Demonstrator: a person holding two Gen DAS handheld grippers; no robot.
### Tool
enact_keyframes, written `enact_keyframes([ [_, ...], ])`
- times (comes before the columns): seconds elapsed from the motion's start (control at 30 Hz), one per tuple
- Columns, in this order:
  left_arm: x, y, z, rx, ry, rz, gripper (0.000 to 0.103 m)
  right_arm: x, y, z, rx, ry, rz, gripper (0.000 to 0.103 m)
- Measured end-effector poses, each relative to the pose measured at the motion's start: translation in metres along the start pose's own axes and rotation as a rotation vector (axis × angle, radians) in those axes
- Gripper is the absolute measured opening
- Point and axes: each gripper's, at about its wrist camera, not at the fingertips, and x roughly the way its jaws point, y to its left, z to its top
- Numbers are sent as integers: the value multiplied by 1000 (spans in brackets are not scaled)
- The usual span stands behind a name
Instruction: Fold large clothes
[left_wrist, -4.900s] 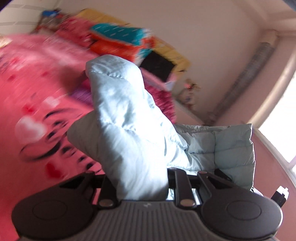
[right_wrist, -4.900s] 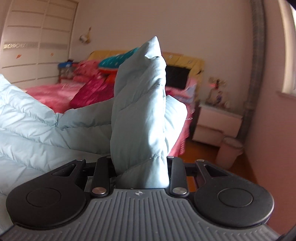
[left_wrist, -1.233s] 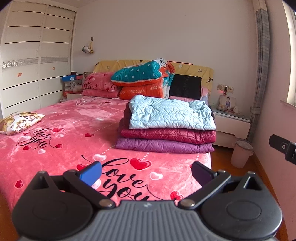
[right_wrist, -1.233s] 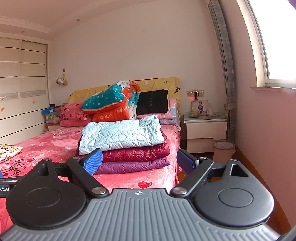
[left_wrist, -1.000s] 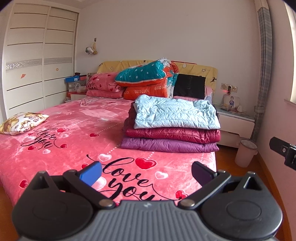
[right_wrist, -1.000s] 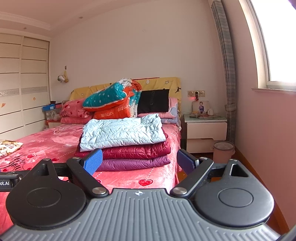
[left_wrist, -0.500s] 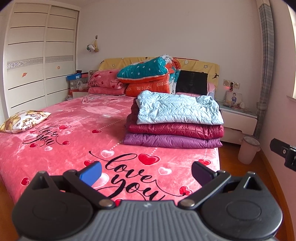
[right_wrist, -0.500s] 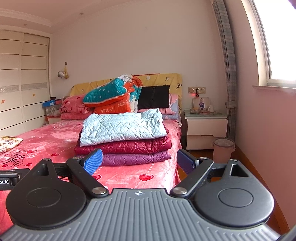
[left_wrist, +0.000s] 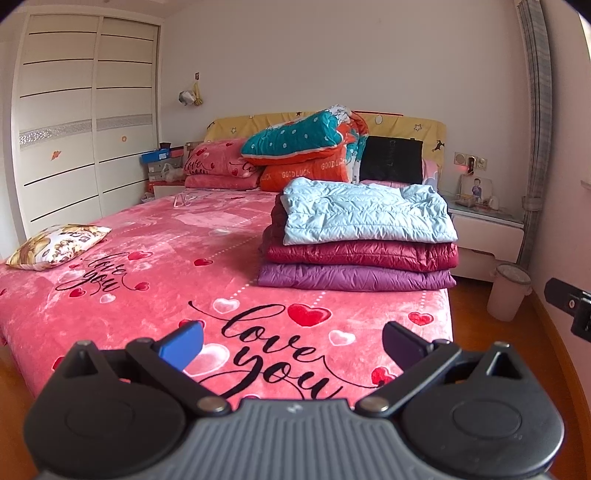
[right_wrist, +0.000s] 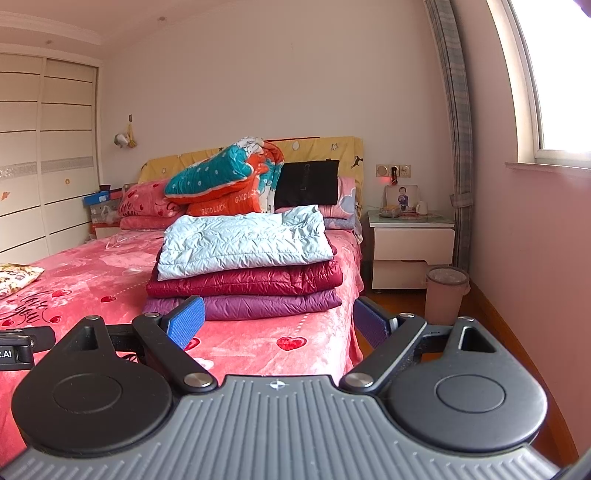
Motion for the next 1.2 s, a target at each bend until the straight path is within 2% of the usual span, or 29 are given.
enact_keyframes([
  [1.2,8,-10,-5,30,15,-1,102,16,-2,-4,17,33,7,103],
])
